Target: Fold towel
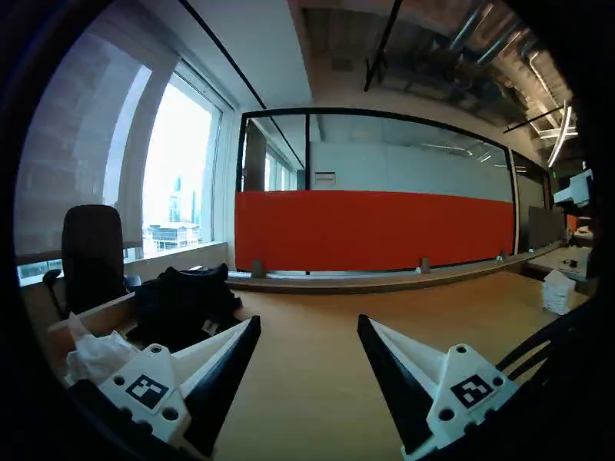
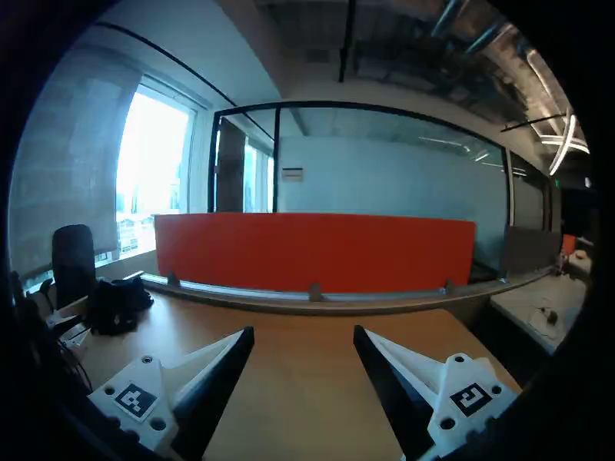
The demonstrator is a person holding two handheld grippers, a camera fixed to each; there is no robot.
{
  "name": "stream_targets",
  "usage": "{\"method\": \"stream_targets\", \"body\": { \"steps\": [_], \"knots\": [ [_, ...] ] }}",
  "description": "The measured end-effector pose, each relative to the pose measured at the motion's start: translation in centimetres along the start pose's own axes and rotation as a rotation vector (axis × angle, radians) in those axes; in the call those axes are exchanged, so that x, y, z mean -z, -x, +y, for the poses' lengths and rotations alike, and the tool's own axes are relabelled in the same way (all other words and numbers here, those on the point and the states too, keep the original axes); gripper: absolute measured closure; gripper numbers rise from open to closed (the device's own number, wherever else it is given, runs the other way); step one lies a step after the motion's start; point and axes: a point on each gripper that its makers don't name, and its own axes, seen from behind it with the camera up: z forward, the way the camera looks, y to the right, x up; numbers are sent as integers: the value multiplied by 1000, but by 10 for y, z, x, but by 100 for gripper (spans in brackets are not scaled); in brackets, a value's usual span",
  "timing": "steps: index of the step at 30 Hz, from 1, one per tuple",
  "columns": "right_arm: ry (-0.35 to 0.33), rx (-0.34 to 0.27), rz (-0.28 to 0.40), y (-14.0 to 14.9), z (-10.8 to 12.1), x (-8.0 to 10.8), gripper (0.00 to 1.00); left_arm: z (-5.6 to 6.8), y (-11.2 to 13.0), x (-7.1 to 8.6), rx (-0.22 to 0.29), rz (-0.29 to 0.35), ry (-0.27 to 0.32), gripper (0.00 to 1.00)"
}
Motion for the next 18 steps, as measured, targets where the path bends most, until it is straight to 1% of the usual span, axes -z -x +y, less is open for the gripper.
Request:
{"method": "stream_targets", "body": {
  "steps": [3,8,18],
  "knots": [
    [1,4,3,4,-2,-1,0,3,7,-2,2,6,7,7],
    [6,17,3,13,-2,-2,0,3,19,-3,-4,14,6,7],
    [23,39,-5,23,-4,-3,0,-1,34,-4,3,22,-1,7]
  ]
}}
